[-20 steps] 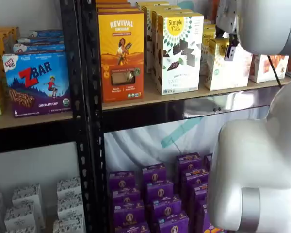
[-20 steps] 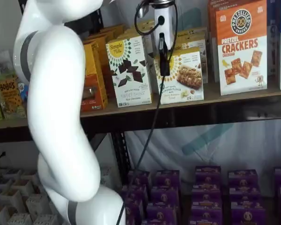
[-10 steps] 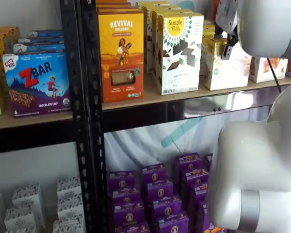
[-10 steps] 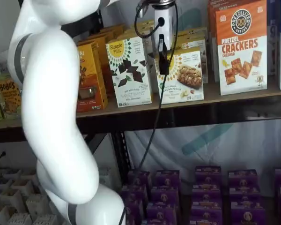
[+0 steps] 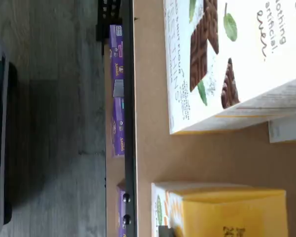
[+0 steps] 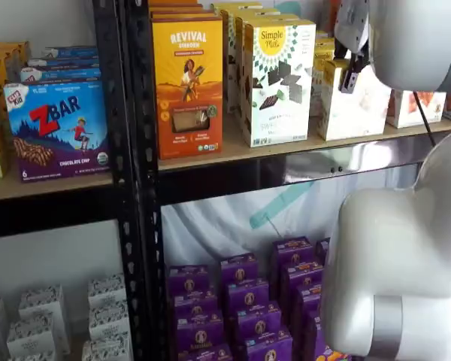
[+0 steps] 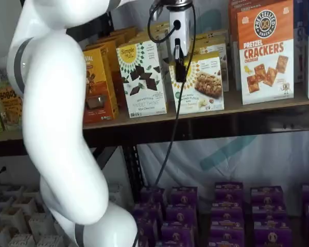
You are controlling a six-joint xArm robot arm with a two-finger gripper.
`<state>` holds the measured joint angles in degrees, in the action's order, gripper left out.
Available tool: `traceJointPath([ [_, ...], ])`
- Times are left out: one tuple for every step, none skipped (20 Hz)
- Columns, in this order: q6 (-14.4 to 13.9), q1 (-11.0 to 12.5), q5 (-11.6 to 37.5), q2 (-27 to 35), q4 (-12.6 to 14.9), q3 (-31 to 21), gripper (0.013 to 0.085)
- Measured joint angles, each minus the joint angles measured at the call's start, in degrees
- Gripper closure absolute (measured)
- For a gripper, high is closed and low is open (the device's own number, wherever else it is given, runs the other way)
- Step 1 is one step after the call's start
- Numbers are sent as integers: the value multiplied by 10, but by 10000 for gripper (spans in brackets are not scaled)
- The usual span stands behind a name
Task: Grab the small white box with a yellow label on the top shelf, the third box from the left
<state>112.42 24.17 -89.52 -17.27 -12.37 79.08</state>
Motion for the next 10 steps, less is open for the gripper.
traceJointPath([
  [0, 0, 0, 0, 0, 0, 610],
  [1, 1, 0, 0, -1, 0, 610],
  [1, 1, 0, 0, -1, 0, 610],
  [1, 1, 0, 0, 0, 0, 610],
  [2, 2, -1, 0, 0, 0, 610],
  [2, 2, -1, 0, 0, 0, 610],
  [2, 2, -2, 0, 0, 1, 610],
  [2, 2, -3, 0, 0, 1, 610],
  [2, 3, -4, 0, 0, 2, 610],
  [2, 3, -5, 0, -1, 2, 610],
])
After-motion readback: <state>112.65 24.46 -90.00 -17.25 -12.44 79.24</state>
